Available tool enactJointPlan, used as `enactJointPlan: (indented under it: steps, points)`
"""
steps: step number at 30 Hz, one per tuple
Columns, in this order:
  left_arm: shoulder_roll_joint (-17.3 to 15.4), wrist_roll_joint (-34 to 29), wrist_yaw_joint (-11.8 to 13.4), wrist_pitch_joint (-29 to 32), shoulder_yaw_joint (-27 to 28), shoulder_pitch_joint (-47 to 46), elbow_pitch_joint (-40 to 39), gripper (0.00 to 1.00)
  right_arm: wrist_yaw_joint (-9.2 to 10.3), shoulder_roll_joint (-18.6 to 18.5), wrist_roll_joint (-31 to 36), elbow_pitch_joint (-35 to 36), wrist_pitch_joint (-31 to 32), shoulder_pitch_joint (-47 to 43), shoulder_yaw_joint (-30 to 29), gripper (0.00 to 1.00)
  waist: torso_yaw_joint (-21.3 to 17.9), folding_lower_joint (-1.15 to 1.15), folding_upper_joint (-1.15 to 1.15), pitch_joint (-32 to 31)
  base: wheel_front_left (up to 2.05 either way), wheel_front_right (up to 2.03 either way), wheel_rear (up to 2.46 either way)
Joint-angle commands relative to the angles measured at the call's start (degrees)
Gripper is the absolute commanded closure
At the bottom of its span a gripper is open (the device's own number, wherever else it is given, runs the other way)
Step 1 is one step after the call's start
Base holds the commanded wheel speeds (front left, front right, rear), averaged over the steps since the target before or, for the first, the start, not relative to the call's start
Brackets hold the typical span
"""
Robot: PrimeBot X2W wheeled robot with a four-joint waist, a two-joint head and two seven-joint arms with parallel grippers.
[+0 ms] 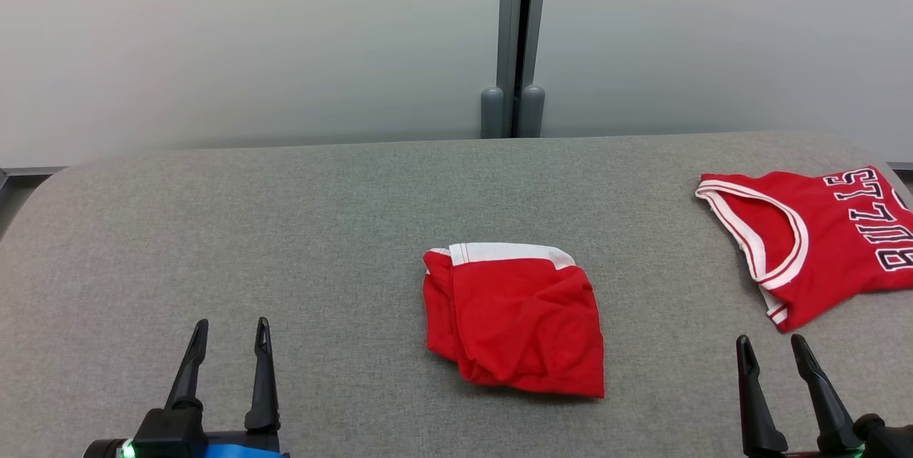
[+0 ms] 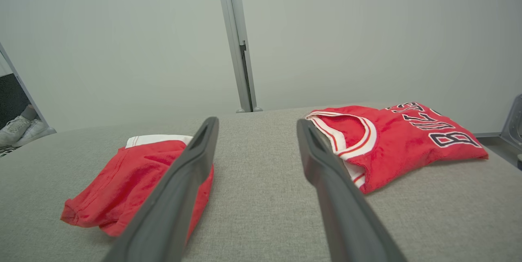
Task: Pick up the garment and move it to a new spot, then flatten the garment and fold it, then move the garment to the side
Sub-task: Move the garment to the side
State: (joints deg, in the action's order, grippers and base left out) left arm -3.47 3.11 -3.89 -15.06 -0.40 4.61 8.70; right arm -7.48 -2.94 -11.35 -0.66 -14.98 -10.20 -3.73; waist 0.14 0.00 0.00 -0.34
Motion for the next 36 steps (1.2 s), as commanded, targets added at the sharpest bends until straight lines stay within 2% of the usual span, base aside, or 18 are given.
enactJointPlan:
  steps: [1, 11, 23, 27, 30, 36]
  points:
    - [-0.19, 0.22, -0.14, -0.13, 0.32, 0.47, -0.23, 0.00, -0.04, 0.04, -0.16, -0.06, -0.25, -0.87, 0.05, 0.00, 0.04, 0.00, 0.00, 0.01, 0.00, 0.00, 0.00]
    - [0.02, 0.31, -0.37, -0.13, -0.18, -0.39, 0.00, 0.00, -0.04, 0.05, 0.96, -2.28, -0.14, 1.64, 1.08, 0.00, 1.01, 0.00, 0.00, 0.26, 0.00, 0.00, 0.00]
    - [0.24, 0.48, -0.48, -0.13, -1.21, -2.50, -0.35, 0.00, -0.03, -0.36, 4.16, -10.78, 6.60, 17.72, 7.67, 0.00, 3.01, 0.00, 0.00, 3.12, 0.00, 0.00, 0.00]
    - [0.37, 0.90, -0.43, -0.12, -1.85, -3.78, -0.07, 0.00, -0.04, -0.30, 4.71, -18.97, 8.24, 22.88, 8.03, 0.00, 4.65, 0.00, 0.00, 4.90, 0.00, 0.00, 0.00]
    - [0.44, 0.96, -0.30, -0.13, -2.15, -4.19, -0.10, 0.00, -0.03, -0.30, 5.03, -22.40, 8.63, 24.12, 7.58, 0.00, 5.21, 0.00, 0.00, 5.59, 0.00, 0.00, 0.00]
    - [0.49, 1.39, -0.21, -0.13, -2.98, -5.39, -0.18, 0.00, -0.03, -0.31, 5.72, -32.51, 7.26, 27.32, 6.79, 0.00, 6.64, 0.00, 0.00, 7.92, 0.00, 0.00, 0.00]
